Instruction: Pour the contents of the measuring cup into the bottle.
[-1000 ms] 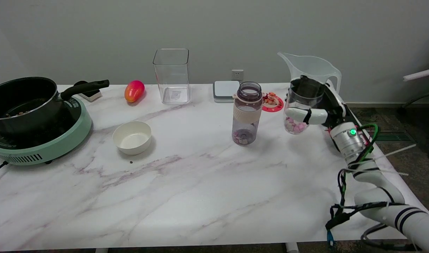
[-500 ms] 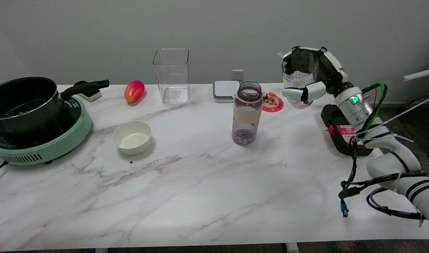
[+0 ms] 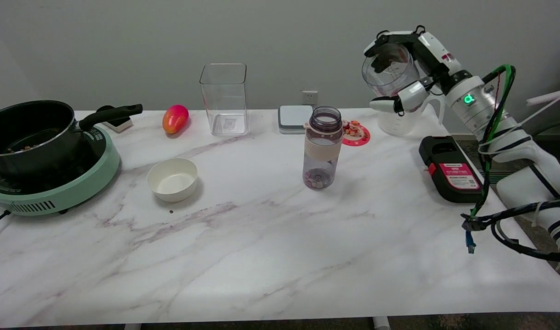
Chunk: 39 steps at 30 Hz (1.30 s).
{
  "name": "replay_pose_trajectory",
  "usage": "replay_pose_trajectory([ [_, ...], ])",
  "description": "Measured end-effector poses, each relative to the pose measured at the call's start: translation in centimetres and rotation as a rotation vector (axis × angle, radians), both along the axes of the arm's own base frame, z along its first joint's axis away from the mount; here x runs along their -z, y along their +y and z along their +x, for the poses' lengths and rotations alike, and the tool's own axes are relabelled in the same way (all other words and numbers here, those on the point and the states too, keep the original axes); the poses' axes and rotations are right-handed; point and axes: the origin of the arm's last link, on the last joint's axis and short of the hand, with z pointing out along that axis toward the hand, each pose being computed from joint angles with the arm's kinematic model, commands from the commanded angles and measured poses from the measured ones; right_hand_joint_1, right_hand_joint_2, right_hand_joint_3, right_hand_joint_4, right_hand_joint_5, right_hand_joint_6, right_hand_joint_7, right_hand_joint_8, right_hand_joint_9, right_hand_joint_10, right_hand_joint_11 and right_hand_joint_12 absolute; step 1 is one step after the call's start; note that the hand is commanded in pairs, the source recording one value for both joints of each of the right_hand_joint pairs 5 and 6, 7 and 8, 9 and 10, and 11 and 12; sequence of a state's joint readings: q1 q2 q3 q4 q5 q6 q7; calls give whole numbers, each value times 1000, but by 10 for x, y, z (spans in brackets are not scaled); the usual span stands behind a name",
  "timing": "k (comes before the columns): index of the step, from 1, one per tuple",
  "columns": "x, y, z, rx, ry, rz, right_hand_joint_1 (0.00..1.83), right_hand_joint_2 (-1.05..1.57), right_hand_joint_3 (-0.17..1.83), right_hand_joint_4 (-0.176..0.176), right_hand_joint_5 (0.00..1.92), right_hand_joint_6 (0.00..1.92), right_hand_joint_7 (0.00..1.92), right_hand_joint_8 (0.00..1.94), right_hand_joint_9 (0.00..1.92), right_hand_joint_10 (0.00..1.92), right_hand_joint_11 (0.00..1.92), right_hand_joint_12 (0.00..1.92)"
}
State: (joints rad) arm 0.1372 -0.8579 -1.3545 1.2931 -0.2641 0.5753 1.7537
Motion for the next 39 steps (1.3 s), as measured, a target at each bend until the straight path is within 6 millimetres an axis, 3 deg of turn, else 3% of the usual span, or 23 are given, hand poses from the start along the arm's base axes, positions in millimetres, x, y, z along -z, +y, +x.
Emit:
replay_pose_trajectory([
  [5,6,-3,14,-15,111,-30,1551,244,990,0,766,766,1096,1096,1035,1035,818,818],
  [8,8,-5,19,-16,157,-50,1532,274,1089,0,981,981,1170,1170,1122,1122,926,926],
  [12,12,-8,22,-7,201,-79,1527,353,999,0,1169,1169,1263,1263,1187,1187,1014,1014],
  [29,14,-10,24,20,219,-144,1537,508,888,0,1339,1339,1398,1398,1266,1266,1110,1110],
  [39,21,-11,27,11,264,-152,1543,412,1006,0,1331,1331,1390,1390,1268,1268,1125,1125],
])
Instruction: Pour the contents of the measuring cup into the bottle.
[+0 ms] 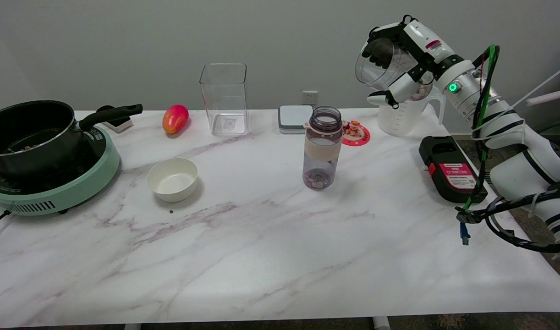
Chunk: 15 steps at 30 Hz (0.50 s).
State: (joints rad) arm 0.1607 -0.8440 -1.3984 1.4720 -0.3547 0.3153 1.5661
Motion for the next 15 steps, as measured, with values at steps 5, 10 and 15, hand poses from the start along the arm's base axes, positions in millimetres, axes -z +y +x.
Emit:
replay_pose_trajectory([
  [5,6,-2,0,-1,22,9,1550,396,1072,0,1347,1347,1405,1405,1286,1286,1165,1165],
  [10,13,-4,1,-3,38,25,1556,429,1061,0,1374,1374,1433,1433,1336,1336,1195,1195],
  [15,19,-6,1,-4,50,39,1569,526,992,0,1415,1415,1513,1513,1430,1430,1238,1238],
])
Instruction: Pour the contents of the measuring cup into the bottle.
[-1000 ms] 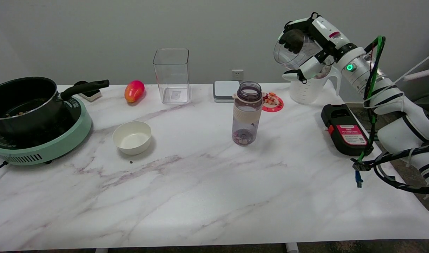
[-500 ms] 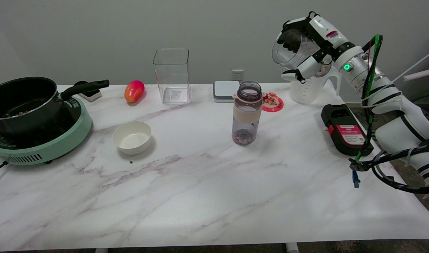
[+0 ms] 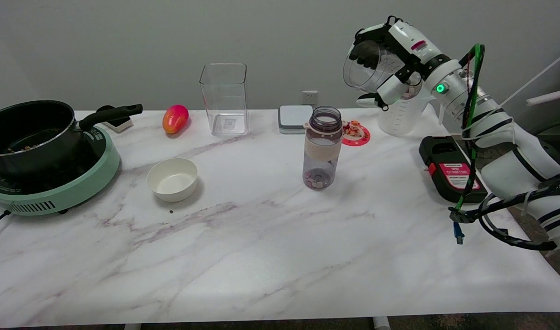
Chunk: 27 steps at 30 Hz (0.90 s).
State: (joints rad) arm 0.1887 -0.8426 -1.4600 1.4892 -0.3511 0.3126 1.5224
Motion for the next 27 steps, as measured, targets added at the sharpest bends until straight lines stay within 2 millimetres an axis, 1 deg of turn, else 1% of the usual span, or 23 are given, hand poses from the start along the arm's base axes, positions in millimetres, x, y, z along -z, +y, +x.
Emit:
replay_pose_trajectory([
  [2,3,-1,0,-1,5,7,1567,581,949,0,1463,1463,1541,1541,1443,1443,1260,1260],
  [5,7,-2,1,-2,11,17,1545,743,724,0,1573,1573,1628,1628,1460,1460,1298,1298],
  [7,9,-3,1,-2,14,22,1537,812,631,0,1625,1625,1655,1655,1473,1473,1323,1323],
  [15,16,-5,3,-7,21,44,1501,1013,434,0,1759,1759,1715,1715,1516,1516,1375,1375],
  [18,19,-6,3,-8,23,51,1493,1049,411,0,1785,1785,1726,1726,1522,1522,1382,1382],
  [22,21,-6,3,-9,26,57,1475,1125,375,0,1819,1819,1805,1805,1573,1573,1410,1410],
  [27,23,-7,4,-11,29,65,1428,1263,286,0,1841,1841,1881,1881,1650,1650,1568,1568],
])
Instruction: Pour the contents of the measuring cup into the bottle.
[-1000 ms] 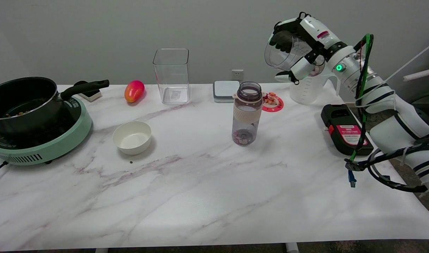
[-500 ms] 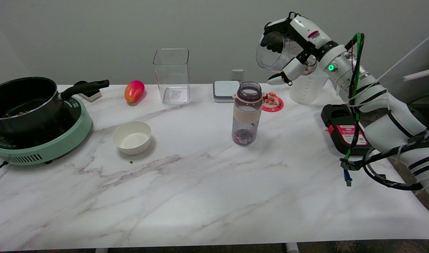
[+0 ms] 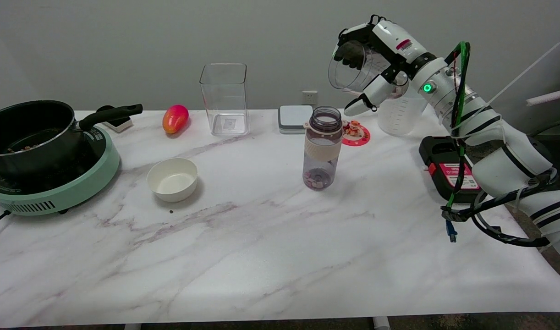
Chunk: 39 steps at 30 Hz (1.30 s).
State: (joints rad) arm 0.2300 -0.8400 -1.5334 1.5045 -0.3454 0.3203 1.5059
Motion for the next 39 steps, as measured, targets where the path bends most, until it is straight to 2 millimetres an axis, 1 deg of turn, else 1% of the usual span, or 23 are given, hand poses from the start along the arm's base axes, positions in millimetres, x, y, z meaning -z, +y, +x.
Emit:
replay_pose_trajectory([
  [3,1,0,0,-1,1,3,1403,1332,269,0,1866,1866,1907,1907,1682,1682,1589,1589],
  [13,3,0,1,-4,3,12,1367,1412,259,0,1884,1884,1920,1920,1704,1704,1615,1615],
  [18,4,0,2,-5,7,16,1316,1493,234,0,1909,1909,1920,1920,1732,1732,1638,1638],
  [26,10,1,1,-4,48,22,1307,1497,235,0,1908,1908,1920,1920,1721,1721,1620,1620],
  [39,22,8,-6,-4,174,27,1342,1449,253,0,1907,1907,1920,1920,1700,1700,1598,1598],
])
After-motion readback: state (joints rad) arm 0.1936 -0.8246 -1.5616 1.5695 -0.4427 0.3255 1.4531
